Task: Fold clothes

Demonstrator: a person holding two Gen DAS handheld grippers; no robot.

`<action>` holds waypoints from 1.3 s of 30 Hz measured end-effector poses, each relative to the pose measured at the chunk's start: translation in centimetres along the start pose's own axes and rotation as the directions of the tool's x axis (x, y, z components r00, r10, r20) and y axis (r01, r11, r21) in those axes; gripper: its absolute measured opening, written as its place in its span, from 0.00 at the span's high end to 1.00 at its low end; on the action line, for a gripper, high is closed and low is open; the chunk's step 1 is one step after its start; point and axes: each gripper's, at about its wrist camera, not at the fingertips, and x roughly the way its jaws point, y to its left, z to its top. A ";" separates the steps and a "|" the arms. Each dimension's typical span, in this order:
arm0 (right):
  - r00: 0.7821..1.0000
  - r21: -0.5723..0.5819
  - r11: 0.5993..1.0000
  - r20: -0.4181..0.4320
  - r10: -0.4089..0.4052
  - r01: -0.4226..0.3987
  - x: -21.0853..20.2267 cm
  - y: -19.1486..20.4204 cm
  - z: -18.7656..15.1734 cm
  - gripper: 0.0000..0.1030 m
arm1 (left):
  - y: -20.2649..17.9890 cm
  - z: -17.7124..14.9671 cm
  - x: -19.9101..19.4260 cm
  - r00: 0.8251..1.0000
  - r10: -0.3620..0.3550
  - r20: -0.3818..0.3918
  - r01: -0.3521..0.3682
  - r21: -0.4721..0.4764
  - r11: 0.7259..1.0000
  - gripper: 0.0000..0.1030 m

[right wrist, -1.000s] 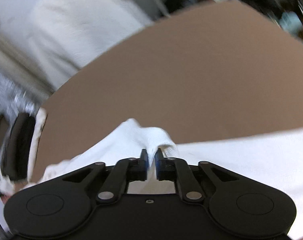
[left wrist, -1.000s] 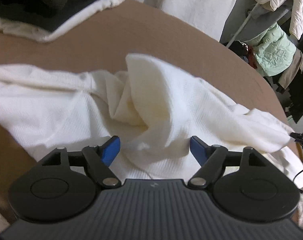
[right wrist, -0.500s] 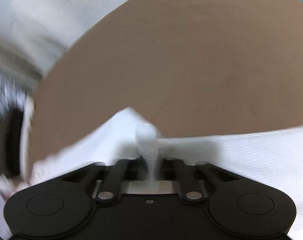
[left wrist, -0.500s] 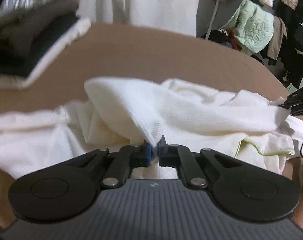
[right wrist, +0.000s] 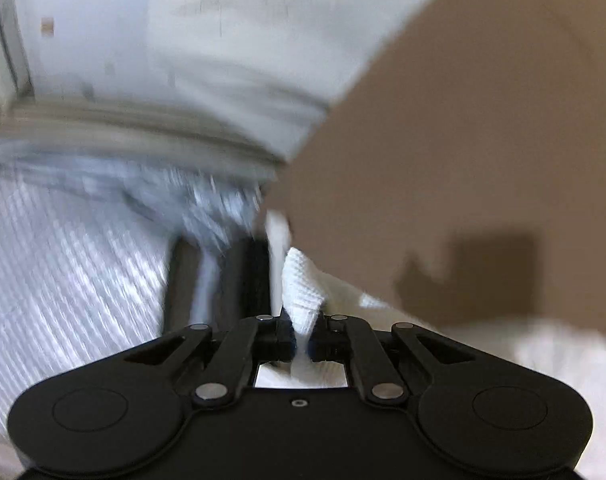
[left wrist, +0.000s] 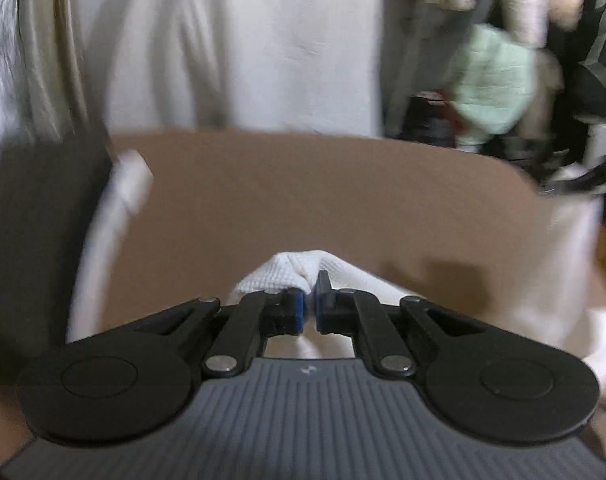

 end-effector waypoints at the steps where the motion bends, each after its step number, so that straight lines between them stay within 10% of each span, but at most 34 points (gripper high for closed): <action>1: 0.998 0.009 0.999 0.056 0.034 -0.035 0.8 0.4 2.5 0.93 | 1.5 2.7 2.4 0.998 0.070 -0.002 -0.070 0.009 0.998 0.95; 5: 0.937 0.064 0.997 0.344 -0.057 0.037 3.2 -0.7 9.7 0.80 | 8.6 9.6 11.5 0.975 0.190 -0.112 -0.209 -0.196 0.958 0.86; 10: 0.876 0.270 0.962 0.469 -0.110 -0.024 6.2 -7.0 11.3 0.54 | 11.2 7.2 15.5 0.980 0.192 -0.060 -0.200 -0.380 0.903 0.60; 19: 0.942 0.011 0.974 0.251 -0.223 0.228 5.4 -9.9 9.9 0.50 | 9.4 -0.3 14.7 0.999 -0.005 -0.053 -0.011 -0.290 0.957 0.52; 22: 0.951 -0.164 0.951 0.213 -0.226 0.263 3.5 -7.8 5.8 0.50 | 7.0 -3.8 12.0 0.989 0.124 -0.077 -0.135 -0.163 0.977 0.48; 25: 0.925 -0.297 0.929 0.365 -0.103 0.221 0.8 -7.4 -0.3 0.47 | 4.7 -9.3 8.6 0.987 0.157 0.017 -0.151 -0.188 0.970 0.46; 32: 0.872 -0.294 0.848 0.363 -0.329 0.442 4.6 -7.6 1.5 0.46 | 4.4 -12.7 8.7 0.996 0.075 -0.042 -0.084 -0.294 0.952 0.45; 39: 0.911 -0.516 0.756 0.154 -0.381 0.404 9.6 -6.2 -1.0 0.46 | 1.3 -12.1 11.1 0.998 0.023 -0.064 -0.038 -0.235 0.971 0.45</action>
